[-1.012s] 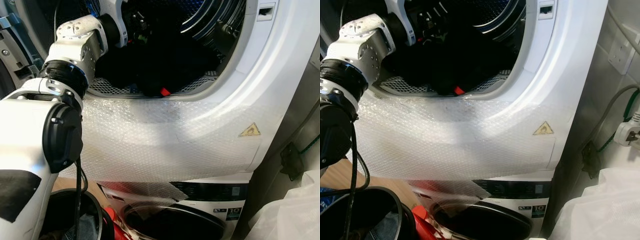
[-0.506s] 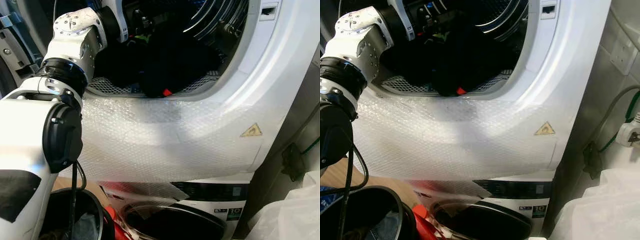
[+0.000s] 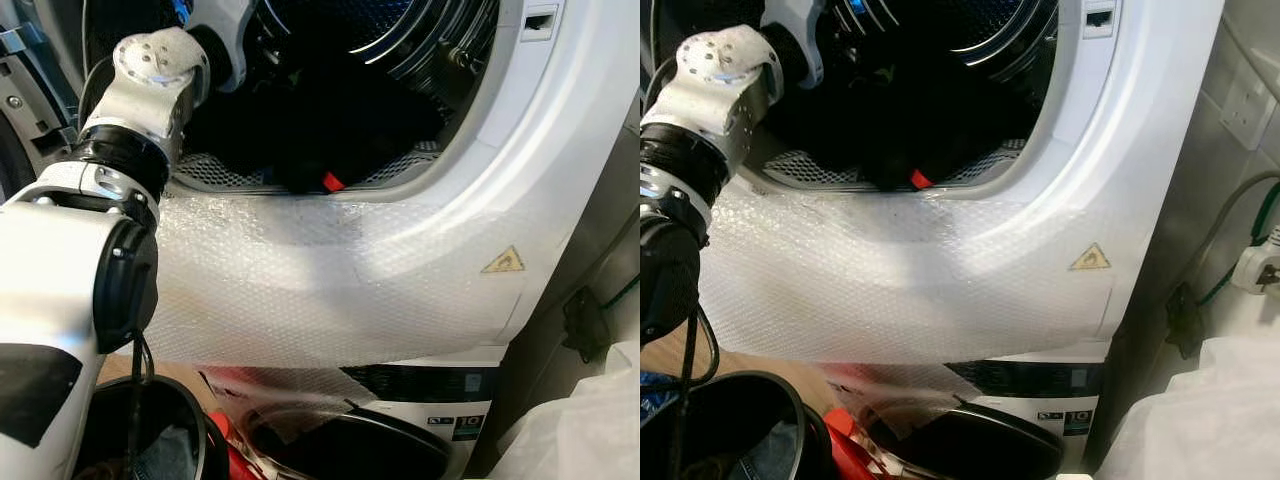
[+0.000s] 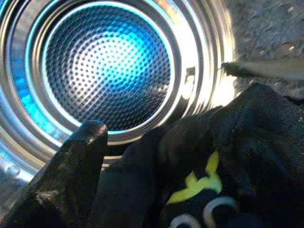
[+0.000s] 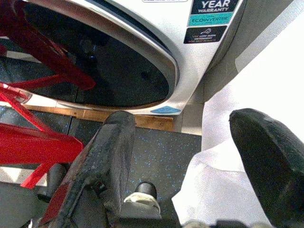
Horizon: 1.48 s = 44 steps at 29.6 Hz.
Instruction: Clothes washing
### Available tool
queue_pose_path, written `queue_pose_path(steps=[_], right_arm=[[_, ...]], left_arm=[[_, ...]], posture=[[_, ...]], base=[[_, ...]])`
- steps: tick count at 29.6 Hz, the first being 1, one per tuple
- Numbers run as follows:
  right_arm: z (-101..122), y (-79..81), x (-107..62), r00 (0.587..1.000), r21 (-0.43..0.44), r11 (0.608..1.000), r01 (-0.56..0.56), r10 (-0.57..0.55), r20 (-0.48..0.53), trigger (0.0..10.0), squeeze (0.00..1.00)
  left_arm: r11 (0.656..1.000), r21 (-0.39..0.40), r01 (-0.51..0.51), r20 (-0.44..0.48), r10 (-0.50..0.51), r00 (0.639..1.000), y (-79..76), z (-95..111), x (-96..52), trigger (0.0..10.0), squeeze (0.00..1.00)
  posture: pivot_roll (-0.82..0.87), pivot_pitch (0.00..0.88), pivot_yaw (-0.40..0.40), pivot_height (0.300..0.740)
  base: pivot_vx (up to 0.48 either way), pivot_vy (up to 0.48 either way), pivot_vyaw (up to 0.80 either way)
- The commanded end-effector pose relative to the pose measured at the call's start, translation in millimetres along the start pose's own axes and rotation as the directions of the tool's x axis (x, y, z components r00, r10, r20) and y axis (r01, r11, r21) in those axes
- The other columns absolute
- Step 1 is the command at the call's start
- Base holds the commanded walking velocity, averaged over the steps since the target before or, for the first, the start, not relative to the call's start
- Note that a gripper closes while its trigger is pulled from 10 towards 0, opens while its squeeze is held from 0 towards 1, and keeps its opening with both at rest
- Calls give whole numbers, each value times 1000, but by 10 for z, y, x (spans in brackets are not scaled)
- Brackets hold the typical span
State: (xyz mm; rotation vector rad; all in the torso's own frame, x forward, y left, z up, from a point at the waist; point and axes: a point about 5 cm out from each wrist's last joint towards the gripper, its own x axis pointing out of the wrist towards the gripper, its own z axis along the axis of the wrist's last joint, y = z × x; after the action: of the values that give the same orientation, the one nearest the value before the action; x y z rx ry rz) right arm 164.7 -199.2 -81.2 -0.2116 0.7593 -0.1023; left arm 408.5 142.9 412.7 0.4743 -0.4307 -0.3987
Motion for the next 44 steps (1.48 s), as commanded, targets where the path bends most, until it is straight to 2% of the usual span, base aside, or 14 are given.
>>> queue_pose_path(steps=[1, 3, 4, 6, 9, 10, 12, 21, 24, 25, 32, 38, 40, 44], right_arm=[[-1, 58, 0, 1000, -6, 1000, -24, 23, -8, 10000, 0], [1, 57, 1, 1000, -6, 1000, -23, 23, -8, 10000, 0], [-1, 53, 0, 1000, -5, 1000, -22, 22, -8, 10000, 0], [-7, 49, -3, 1000, -6, 1000, -22, 22, -9, 10000, 0], [-12, 44, -4, 1000, -7, 1000, -21, 21, -10, 10000, 0], [-13, 40, -5, 1000, -6, 1000, -19, 19, -10, 10000, 0], [-14, 36, -5, 1000, -2, 1000, -15, 15, -10, 10000, 0], [39, 32, 20, 1000, 1, 1000, -12, 12, 0, 10000, 0], [47, 29, 23, 1000, 1, 1000, -12, 12, 2, 10000, 0], [51, 27, 25, 1000, 0, 1000, -12, 12, 3, 10000, 0], [52, 32, 23, 1000, 12, 1000, -11, 11, 8, 10000, 0], [62, 38, 21, 1000, 21, 1000, -15, 15, 18, 10000, 0], [59, 34, 19, 1000, 21, 1000, -16, 16, 20, 10000, 0], [56, 30, 18, 1000, 21, 1000, -16, 16, 20, 10000, 0]], left_arm=[[996, -92, 10, -13, -11, 1000, 5, -80, -25, 10000, 0], [992, -126, 24, 3, -24, 1000, -11, -74, -20, 10000, 0], [972, -228, 56, 48, -46, 998, -27, -48, -13, 10000, 0], [940, -326, 105, 103, -75, 992, -32, -23, -18, 10000, 0], [902, -398, 170, 170, -110, 979, -28, -1, -38, 10000, 0], [872, -436, 223, 230, -132, 964, -1, 19, -70, 10000, 0], [842, -466, 272, 287, -147, 947, 42, 23, -116, 10000, 0], [760, -534, 371, 381, -175, 908, 138, -44, -248, 10000, 0], [722, -518, 458, 423, -249, 871, 125, -40, -288, 10000, 0], [696, -484, 530, 447, -324, 834, 107, -38, -326, 10000, 0], [701, -293, 650, 432, -510, 744, 37, -39, -400, 10000, 0], [743, -174, 646, 426, -534, 730, 41, 52, -397, 10000, 0], [739, -129, 661, 482, -536, 693, 46, 193, -383, 10000, 0], [734, -91, 673, 510, -546, 665, 44, 270, -383, 10000, 0]], posture=[[-118, 9, 105, 740], [-119, 10, 104, 740], [-119, 10, 104, 740], [-127, 5, 103, 740], [-131, 2, 103, 740], [-136, 0, 105, 740], [-139, 0, 106, 740], [-142, 0, 103, 740], [-141, 0, 102, 740], [-139, 0, 103, 740], [-140, 0, 102, 740], [-137, 0, 99, 740], [-138, 0, 97, 740], [-138, 0, 96, 740]], base=[[0, 0, 0], [0, 0, 0], [0, 0, 0], [0, 0, 0], [0, 0, 0], [0, 0, 0], [0, 0, 0], [0, 0, 0], [0, 0, 0], [0, 0, 0], [0, 0, 0], [0, 0, 0], [0, 0, 0], [0, 0, 0]])
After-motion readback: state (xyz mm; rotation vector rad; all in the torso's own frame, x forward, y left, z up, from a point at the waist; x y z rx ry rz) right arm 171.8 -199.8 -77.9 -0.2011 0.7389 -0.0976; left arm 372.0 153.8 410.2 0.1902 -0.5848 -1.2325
